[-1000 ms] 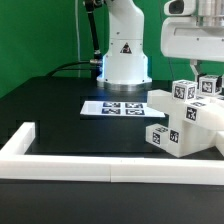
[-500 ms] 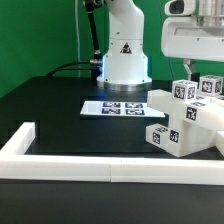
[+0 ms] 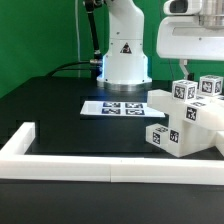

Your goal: Assemble chair

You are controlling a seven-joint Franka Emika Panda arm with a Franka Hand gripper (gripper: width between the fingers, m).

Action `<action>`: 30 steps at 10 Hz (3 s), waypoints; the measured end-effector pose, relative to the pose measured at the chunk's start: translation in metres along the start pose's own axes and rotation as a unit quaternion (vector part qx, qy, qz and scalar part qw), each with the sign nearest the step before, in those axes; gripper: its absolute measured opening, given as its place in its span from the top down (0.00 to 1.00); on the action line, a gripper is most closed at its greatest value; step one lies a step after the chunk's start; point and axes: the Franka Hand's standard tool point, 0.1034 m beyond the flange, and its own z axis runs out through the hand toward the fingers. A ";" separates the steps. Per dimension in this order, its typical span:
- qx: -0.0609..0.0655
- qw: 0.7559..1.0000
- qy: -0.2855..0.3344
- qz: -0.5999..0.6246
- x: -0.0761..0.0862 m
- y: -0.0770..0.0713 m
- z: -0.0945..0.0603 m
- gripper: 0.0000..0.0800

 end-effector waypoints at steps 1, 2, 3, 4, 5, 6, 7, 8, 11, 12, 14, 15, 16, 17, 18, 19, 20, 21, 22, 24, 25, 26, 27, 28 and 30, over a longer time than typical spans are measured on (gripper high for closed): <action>0.000 1.000 0.000 -0.022 -0.001 -0.001 0.000 0.19; -0.002 0.997 0.001 -0.071 -0.001 -0.001 0.000 0.19; -0.003 0.994 0.001 -0.105 -0.001 -0.001 0.000 0.19; -0.003 0.992 0.001 -0.125 -0.001 -0.001 0.000 0.19; -0.005 0.985 0.001 -0.173 -0.001 -0.001 0.000 0.19; -0.005 0.978 0.001 -0.209 -0.001 -0.001 0.000 0.19; -0.005 0.969 0.001 -0.246 -0.001 0.000 0.000 0.19; -0.006 0.961 0.001 -0.277 0.000 0.000 0.000 0.19; -0.009 0.931 0.000 -0.366 0.001 0.002 0.000 0.19; -0.009 0.930 0.000 -0.368 0.001 0.003 0.000 0.21; -0.009 0.931 0.000 -0.366 0.001 0.003 0.000 0.40; -0.009 0.931 0.000 -0.366 0.001 0.003 0.000 0.65; -0.009 0.932 0.000 -0.362 0.001 0.003 0.000 0.65; -0.009 0.936 0.000 -0.353 0.001 0.003 0.000 0.64; -0.009 0.936 0.000 -0.353 0.001 0.003 0.000 0.64; -0.009 0.943 0.000 -0.332 0.001 0.003 0.000 0.64; -0.008 0.959 0.001 -0.282 0.001 0.003 0.000 0.64; -0.008 0.970 0.001 -0.242 0.001 0.003 0.000 0.64; -0.008 0.979 0.001 -0.206 0.001 0.003 0.000 0.64; -0.006 0.992 0.001 -0.122 0.001 0.003 0.001 0.64; -0.003 0.997 0.001 -0.075 0.001 0.003 0.001 0.64; -0.001 0.999 0.001 -0.033 0.001 0.003 0.001 0.64; 0.001 1.000 0.000 0.001 0.001 0.003 0.001 0.64; 0.002 1.000 -0.001 0.016 0.000 0.003 0.001 0.64; 0.005 0.996 -0.003 0.092 0.000 0.002 0.001 0.64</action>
Offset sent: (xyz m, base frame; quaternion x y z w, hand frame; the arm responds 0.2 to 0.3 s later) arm 0.0027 0.0058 0.0013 0.0015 0.0011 -0.1645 0.9864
